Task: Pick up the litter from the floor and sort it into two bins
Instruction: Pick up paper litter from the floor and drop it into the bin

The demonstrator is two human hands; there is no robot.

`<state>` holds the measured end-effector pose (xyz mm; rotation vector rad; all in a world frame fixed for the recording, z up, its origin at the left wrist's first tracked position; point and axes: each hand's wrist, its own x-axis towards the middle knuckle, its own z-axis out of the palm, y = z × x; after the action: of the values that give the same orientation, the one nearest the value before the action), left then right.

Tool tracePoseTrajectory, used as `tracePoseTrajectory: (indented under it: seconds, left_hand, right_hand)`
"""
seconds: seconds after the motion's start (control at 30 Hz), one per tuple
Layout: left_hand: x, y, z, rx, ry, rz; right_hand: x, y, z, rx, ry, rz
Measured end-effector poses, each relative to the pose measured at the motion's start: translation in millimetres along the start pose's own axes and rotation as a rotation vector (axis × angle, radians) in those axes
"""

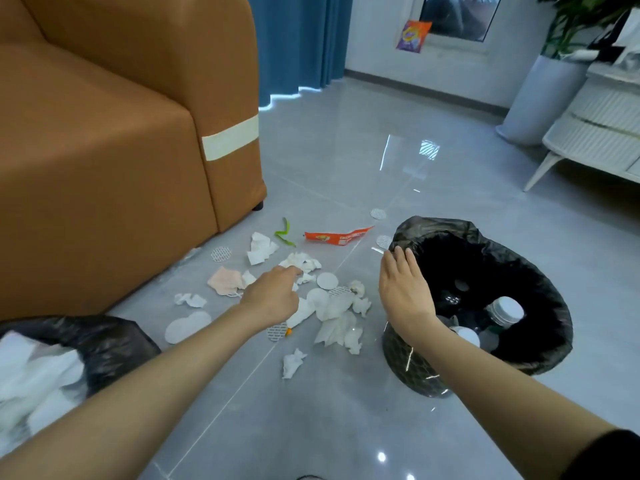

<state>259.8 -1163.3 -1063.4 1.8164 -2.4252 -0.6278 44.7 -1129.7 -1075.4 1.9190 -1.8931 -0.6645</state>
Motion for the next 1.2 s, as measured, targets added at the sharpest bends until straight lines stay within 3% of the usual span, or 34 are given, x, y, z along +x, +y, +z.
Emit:
tracePoseTrajectory:
  seconds: [0.27,0.43,0.8,0.97,1.2]
  left_hand:
    - [20.5,1.5,40.8,-0.089,-0.029,0.009]
    - [21.9,-11.2,64.5,-0.104,-0.045,-0.030]
    - [10.9,-46.8,152.0,-0.190,-0.232,-0.030]
    - [-9.0,-54.6,193.0,-0.160,-0.246,-0.063]
    - [-22.4,-62.3,202.8,-0.285,-0.152,-0.154]
  right_hand:
    - [13.6,17.1,30.7,-0.280,-0.081,-0.118]
    - [17.8,-22.5,46.8,0.082,-0.152,-0.106]
    - [20.8,-88.8,96.7,0.749,-0.522,-0.185]
    - [16.5,-116.6,105.1,0.871,-0.541,-0.155]
    - [-5.4,-140.1,109.9,0.817,-0.397,-0.168]
